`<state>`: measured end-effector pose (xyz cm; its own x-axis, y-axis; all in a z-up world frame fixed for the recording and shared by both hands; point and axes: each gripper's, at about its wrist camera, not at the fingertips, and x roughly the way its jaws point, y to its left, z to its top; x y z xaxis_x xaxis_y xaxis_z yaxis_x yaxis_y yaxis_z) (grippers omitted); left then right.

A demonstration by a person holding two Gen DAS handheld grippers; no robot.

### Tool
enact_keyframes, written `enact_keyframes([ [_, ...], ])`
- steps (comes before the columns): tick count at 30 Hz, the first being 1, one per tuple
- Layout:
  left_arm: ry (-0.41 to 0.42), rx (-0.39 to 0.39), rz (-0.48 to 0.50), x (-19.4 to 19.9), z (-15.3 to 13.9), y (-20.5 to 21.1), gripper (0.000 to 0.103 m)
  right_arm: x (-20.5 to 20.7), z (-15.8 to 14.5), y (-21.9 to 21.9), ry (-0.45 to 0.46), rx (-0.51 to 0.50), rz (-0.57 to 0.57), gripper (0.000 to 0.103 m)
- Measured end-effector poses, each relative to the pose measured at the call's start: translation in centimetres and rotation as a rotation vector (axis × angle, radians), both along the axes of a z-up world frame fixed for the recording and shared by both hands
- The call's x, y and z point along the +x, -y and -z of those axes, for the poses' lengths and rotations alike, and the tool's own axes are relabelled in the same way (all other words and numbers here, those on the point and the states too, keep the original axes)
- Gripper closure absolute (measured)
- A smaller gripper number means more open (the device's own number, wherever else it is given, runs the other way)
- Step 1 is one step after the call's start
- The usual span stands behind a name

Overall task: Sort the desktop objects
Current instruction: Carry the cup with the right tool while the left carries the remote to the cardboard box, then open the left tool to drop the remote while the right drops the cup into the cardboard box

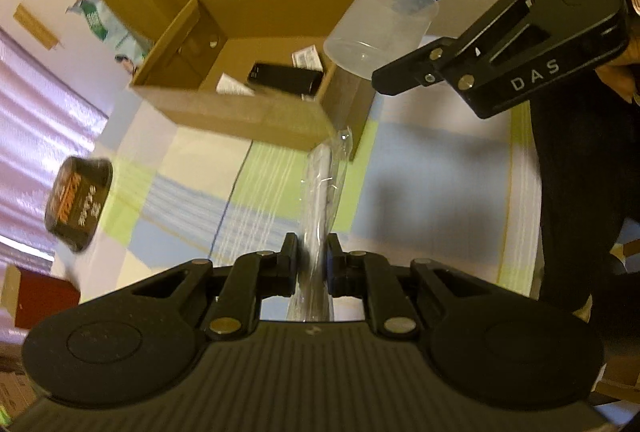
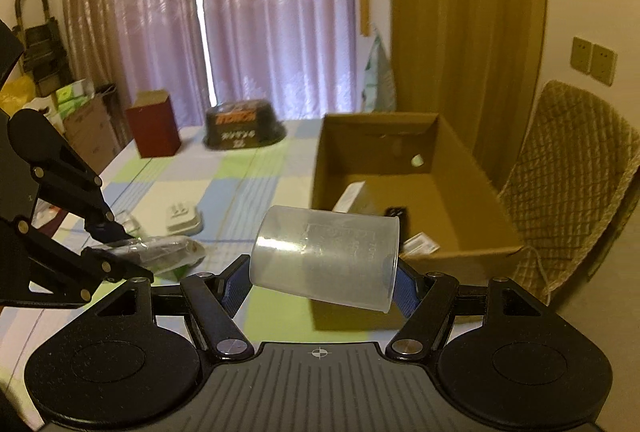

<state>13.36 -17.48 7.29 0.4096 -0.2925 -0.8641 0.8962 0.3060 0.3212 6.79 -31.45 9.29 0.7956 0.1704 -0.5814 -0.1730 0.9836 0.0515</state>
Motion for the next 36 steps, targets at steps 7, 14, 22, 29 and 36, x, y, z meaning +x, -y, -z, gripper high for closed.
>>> enact_keyframes([
  [7, 0.018, -0.061, 0.017, 2.5, -2.2, 4.8, 0.093, 2.5, -1.5, 4.7, 0.041, -0.024, 0.067, 0.033],
  [14, -0.008, -0.198, 0.0, 7.0, -4.5, 10.6, 0.093, 6.4, -1.7, 8.9, 0.046, -0.082, 0.114, 0.033],
  [22, -0.146, -0.391, -0.157, 13.0, -3.3, 14.5, 0.093, 9.8, -0.3, 10.3, 0.033, -0.072, 0.11, 0.033],
  [29, -0.263, -0.458, -0.254, 15.8, 0.3, 15.9, 0.092, 11.2, 1.9, 10.5, 0.0, -0.062, 0.099, 0.033],
  [36, -0.249, -0.443, -0.287, 16.7, 2.5, 15.1, 0.08, 11.9, 3.4, 10.5, -0.021, -0.079, 0.077, 0.033],
])
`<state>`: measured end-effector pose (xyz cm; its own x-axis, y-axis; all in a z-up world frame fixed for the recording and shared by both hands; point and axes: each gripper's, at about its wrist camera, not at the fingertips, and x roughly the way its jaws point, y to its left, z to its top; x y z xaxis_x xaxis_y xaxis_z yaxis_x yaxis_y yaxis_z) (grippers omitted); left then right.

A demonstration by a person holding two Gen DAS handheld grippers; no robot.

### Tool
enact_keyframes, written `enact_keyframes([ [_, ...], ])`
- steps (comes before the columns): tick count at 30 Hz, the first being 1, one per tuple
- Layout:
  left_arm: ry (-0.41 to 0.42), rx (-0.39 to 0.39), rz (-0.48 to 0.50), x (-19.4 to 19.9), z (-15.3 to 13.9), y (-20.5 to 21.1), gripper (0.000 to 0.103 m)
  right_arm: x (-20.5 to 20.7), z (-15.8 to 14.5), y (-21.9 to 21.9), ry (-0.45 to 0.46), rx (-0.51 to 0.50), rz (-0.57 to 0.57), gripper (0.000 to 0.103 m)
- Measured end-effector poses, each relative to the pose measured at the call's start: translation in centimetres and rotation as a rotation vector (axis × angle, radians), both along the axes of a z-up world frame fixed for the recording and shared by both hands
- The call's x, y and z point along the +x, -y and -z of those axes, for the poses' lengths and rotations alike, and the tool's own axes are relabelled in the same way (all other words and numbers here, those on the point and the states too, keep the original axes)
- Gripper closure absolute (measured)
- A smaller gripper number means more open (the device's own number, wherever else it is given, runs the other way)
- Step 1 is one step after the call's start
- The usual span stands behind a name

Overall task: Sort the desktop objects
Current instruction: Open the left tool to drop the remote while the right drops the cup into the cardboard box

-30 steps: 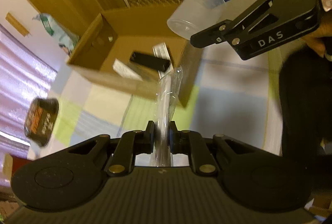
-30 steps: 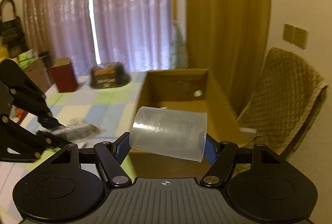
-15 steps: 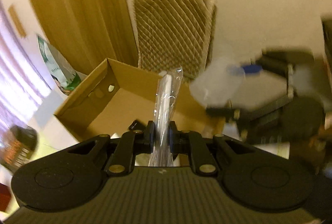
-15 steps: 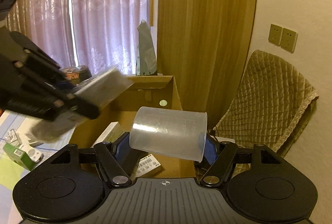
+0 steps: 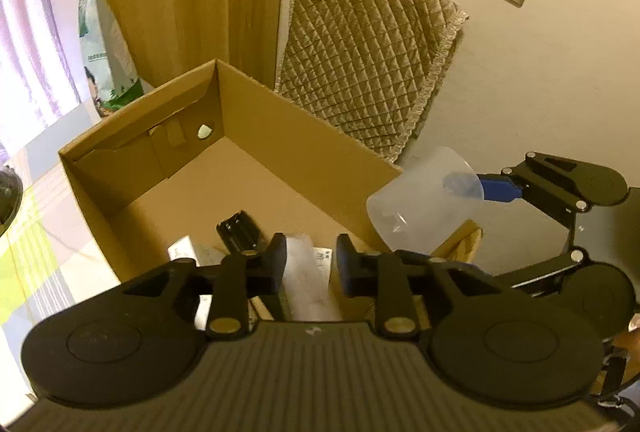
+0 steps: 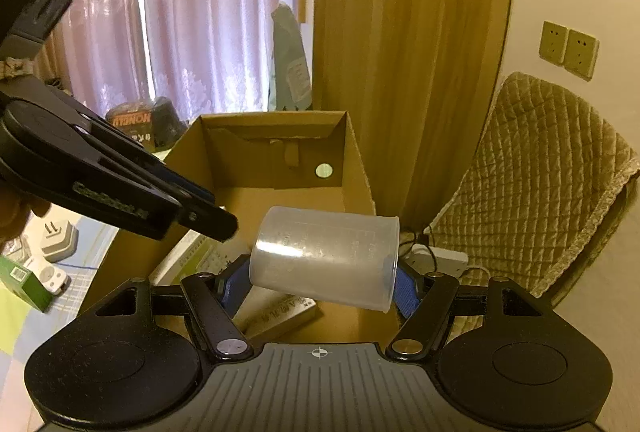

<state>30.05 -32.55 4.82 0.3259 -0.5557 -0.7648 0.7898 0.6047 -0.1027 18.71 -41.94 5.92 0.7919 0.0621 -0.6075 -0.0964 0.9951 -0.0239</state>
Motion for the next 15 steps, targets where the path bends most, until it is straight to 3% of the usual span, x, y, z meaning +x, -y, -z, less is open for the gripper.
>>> enact_keyframes([
  [3, 0.024, -0.008, -0.021, -0.2, -0.4, -1.5, 0.072, 0.3, 0.3, -0.2, -0.003, -0.007, -0.012, 0.033],
  [15, 0.065, 0.016, -0.065, -3.0, -0.9, -7.5, 0.059, 1.7, 1.7, -2.0, -0.028, -0.052, -0.067, 0.032],
])
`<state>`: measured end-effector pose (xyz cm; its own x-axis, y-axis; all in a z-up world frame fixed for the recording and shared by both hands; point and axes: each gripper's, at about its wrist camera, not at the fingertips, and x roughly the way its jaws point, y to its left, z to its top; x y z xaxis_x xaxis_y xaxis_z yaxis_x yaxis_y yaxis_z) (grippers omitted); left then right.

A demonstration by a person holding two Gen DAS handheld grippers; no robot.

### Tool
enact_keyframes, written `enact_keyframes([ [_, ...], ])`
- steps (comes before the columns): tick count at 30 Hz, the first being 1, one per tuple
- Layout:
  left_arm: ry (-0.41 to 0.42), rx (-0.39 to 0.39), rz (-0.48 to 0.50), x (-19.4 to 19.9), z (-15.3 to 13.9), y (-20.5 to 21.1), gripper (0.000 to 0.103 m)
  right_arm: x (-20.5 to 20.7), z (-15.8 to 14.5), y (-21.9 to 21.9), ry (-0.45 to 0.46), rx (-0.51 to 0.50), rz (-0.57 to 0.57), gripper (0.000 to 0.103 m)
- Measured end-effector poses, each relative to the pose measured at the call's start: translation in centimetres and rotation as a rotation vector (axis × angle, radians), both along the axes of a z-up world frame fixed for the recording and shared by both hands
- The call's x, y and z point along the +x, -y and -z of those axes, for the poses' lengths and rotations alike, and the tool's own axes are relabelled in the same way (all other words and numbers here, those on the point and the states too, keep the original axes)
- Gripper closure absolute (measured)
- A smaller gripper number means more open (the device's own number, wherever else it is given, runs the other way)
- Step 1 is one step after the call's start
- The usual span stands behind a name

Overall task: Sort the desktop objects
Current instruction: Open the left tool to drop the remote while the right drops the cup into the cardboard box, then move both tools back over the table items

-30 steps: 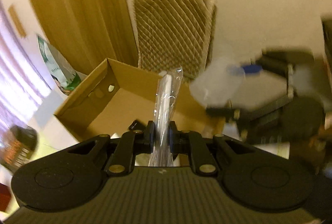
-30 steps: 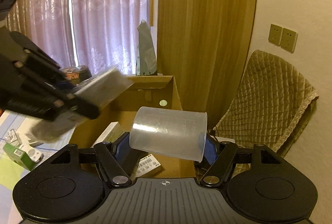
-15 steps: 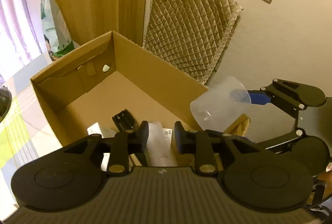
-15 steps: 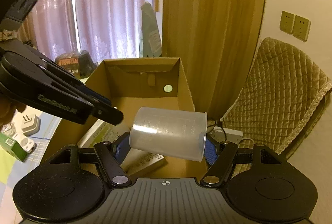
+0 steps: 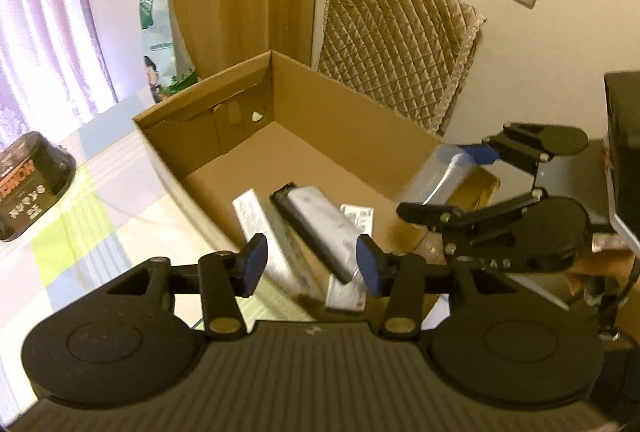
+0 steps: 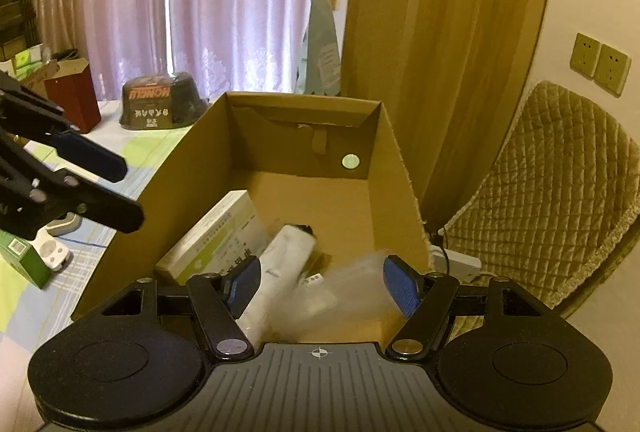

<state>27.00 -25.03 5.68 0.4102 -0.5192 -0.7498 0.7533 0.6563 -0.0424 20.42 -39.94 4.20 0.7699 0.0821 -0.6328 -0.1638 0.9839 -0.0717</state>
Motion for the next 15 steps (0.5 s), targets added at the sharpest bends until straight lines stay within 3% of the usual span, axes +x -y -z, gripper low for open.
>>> enact_keyframes([
  [7, -0.001, -0.012, -0.056, -1.9, 0.2, -3.9, 0.056, -1.2, -1.1, -0.5, 0.022, 0.016, 0.024, 0.032],
  [13, -0.007, -0.032, -0.149, -6.0, 0.9, -9.2, 0.045, -3.4, -3.5, -2.8, 0.079, 0.05, 0.002, 0.032],
  [14, -0.006, -0.028, -0.169, -6.7, 1.1, -10.3, 0.045, -3.7, -3.9, -3.5, 0.087, 0.055, -0.011, 0.03],
  [15, -0.005, -0.025, -0.189, -7.4, 1.3, -11.3, 0.043, -4.1, -4.2, -4.2, 0.096, 0.062, -0.023, 0.011],
])
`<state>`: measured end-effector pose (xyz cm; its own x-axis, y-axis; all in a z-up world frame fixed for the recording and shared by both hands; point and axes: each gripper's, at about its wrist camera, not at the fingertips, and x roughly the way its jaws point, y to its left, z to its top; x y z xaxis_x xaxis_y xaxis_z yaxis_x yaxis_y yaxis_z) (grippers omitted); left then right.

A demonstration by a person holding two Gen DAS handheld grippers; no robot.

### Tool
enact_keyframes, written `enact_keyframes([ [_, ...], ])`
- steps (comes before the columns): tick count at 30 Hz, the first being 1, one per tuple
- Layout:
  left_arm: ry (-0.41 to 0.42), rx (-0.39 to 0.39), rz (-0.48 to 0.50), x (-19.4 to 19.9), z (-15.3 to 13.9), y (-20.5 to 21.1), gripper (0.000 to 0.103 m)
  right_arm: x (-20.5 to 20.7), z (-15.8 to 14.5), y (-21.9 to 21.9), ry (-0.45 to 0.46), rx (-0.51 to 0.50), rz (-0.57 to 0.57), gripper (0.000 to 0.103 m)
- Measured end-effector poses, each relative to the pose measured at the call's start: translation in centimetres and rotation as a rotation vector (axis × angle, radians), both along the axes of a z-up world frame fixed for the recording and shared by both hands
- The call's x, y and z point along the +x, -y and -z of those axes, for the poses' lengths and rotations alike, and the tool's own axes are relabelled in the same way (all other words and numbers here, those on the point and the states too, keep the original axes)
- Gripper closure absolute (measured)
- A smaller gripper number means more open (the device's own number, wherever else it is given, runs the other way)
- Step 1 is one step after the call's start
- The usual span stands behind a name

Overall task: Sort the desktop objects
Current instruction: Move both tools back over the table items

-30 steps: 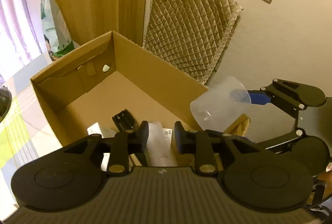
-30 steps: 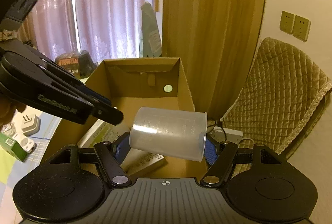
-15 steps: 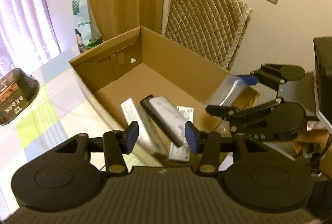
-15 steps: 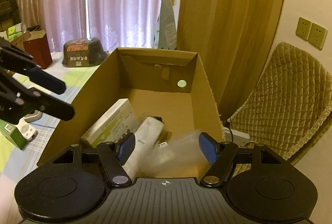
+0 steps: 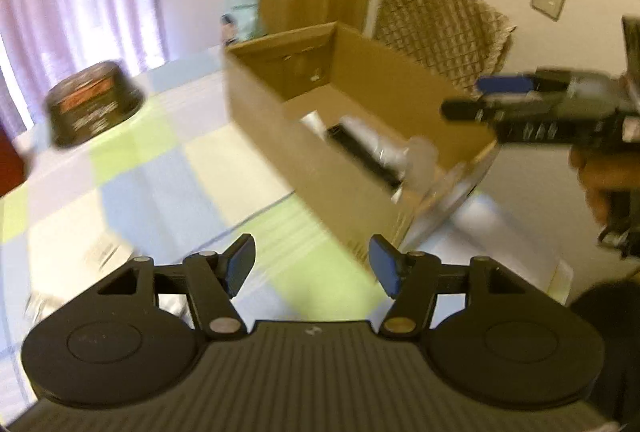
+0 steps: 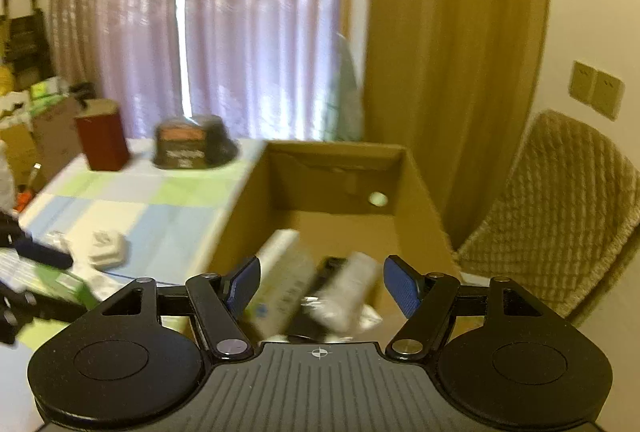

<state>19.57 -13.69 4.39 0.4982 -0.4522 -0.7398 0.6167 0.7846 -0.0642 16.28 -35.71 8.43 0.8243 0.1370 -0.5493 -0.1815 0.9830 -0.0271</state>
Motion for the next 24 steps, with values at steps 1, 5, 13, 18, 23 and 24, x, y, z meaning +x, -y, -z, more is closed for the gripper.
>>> enact_keyframes([
  [1, 0.0, 0.002, -0.02, -0.7, 0.2, -1.1, 0.042, -0.5, -0.3, -0.8, 0.013, 0.011, -0.012, 0.004],
  [5, 0.006, 0.025, -0.099, -2.9, 0.9, -5.4, 0.039, -2.1, -1.2, -4.4, 0.037, 0.048, -0.081, 0.002],
  [13, 0.016, 0.09, -0.232, -5.1, 3.0, -12.4, 0.031, -3.5, 0.9, -12.3, -0.052, 0.044, -0.254, 0.002],
  [18, 0.036, 0.108, -0.265, -4.9, 4.2, -14.9, 0.024, -2.8, 3.3, -15.9, -0.116, -0.026, -0.369, 0.002],
  [23, 0.051, 0.13, -0.295, -3.8, 5.5, -16.6, 0.023, -1.8, 5.4, -17.9, -0.162, -0.081, -0.451, 0.002],
  [24, 0.057, 0.141, -0.297, -3.5, 5.8, -16.8, 0.023, -1.6, 5.7, -18.1, -0.17, -0.089, -0.464, 0.002],
])
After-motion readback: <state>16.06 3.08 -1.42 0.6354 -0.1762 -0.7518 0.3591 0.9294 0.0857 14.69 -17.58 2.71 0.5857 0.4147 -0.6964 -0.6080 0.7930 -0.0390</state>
